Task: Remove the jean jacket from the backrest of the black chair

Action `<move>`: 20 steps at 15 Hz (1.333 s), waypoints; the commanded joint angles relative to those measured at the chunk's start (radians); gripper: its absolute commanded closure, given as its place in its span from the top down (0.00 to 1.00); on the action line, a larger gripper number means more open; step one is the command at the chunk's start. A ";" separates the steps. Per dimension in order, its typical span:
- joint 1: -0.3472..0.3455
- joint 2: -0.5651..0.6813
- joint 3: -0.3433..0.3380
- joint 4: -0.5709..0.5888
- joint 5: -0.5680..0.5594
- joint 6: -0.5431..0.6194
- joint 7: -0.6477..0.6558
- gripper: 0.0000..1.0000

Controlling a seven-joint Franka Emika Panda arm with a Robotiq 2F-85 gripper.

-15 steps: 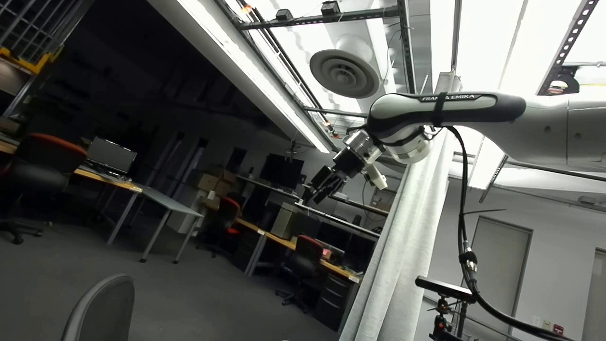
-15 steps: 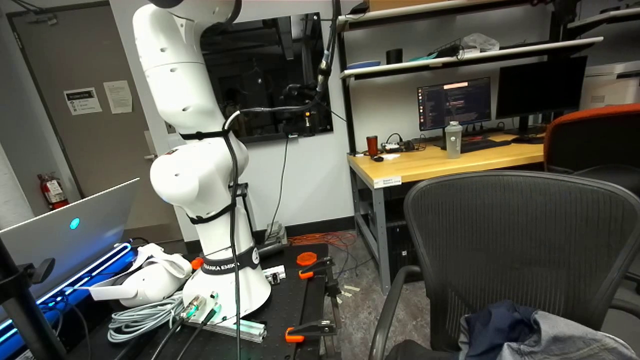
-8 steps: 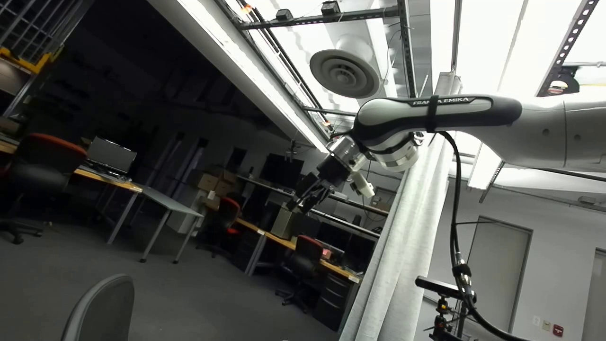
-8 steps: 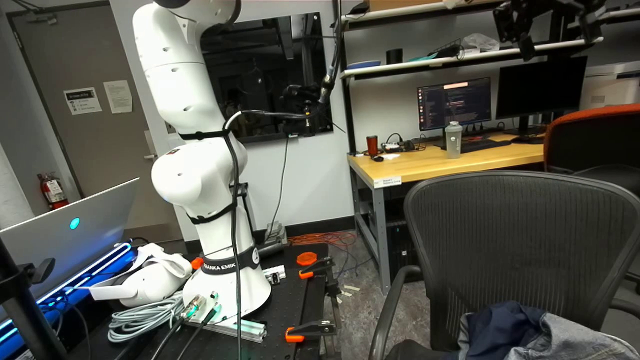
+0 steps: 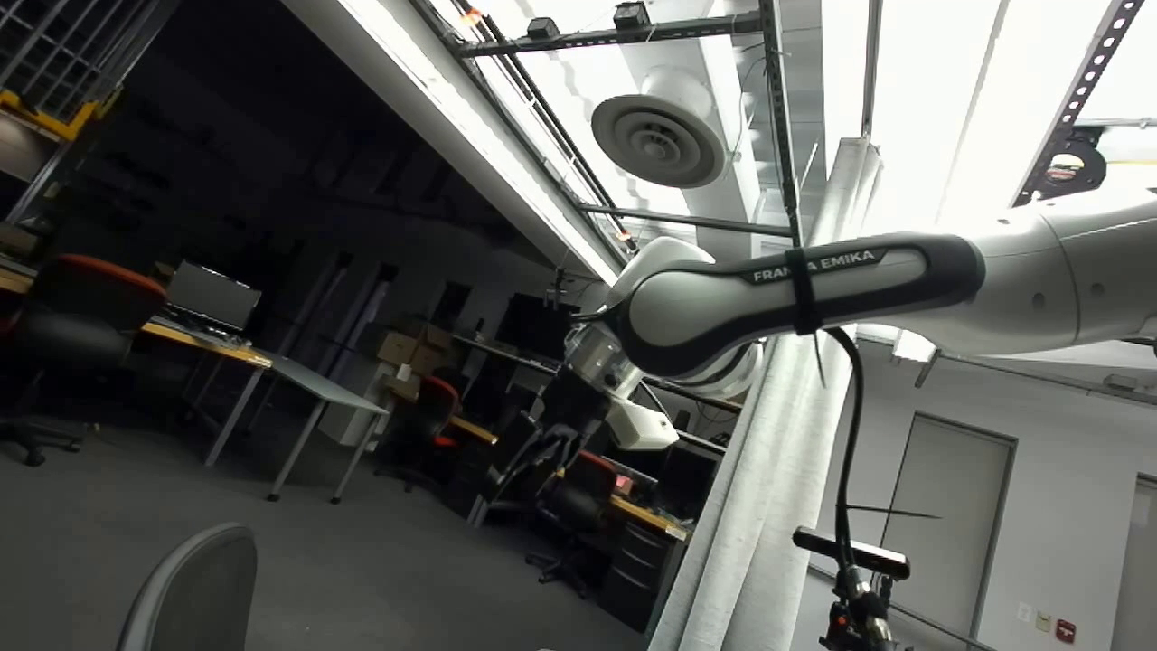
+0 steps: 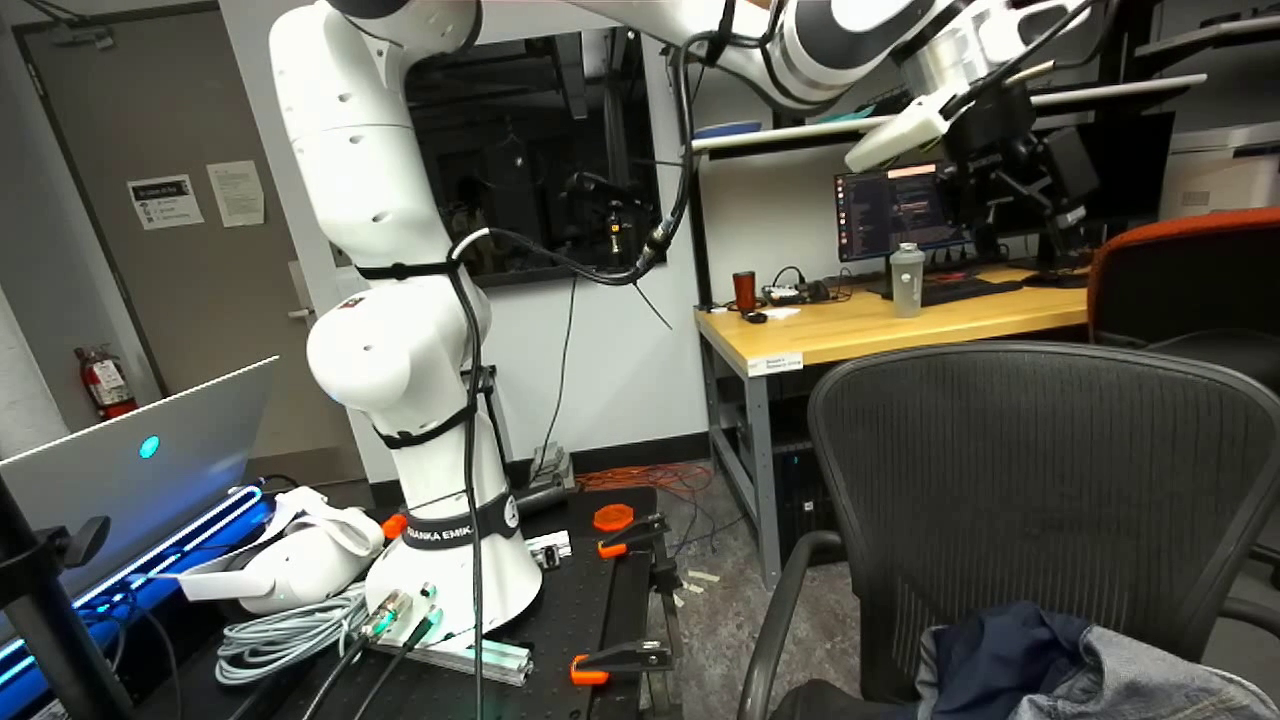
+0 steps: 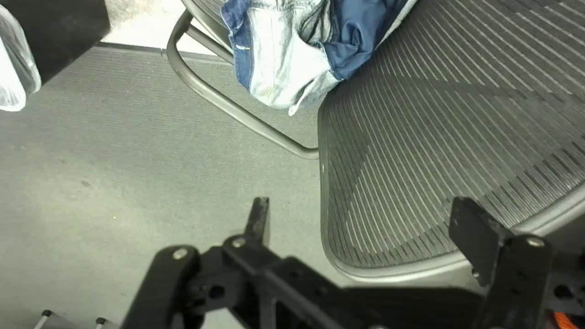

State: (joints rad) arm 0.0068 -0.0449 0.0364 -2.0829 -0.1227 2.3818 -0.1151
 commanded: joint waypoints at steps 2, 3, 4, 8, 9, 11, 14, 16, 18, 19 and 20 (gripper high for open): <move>0.002 -0.001 0.001 -0.100 -0.124 0.082 0.137 1.00; 0.002 0.001 0.000 -0.112 -0.139 0.089 0.154 1.00; 0.003 0.003 0.000 -0.124 -0.151 0.102 0.171 1.00; 0.005 0.000 0.003 -0.158 -0.179 0.131 0.219 1.00; 0.005 -0.003 0.003 -0.166 -0.183 0.133 0.229 1.00; 0.005 0.009 0.000 -0.147 -0.150 0.106 0.191 1.00; 0.005 0.009 0.001 -0.153 -0.150 0.108 0.198 1.00; 0.005 0.008 0.001 -0.154 -0.150 0.108 0.199 1.00; 0.005 0.008 0.001 -0.154 -0.150 0.108 0.199 1.00; 0.005 0.008 0.001 -0.154 -0.150 0.108 0.199 1.00; 0.005 0.008 0.001 -0.155 -0.150 0.108 0.199 1.00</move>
State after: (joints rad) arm 0.0080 -0.0364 0.0410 -2.2390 -0.2751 2.4926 0.0868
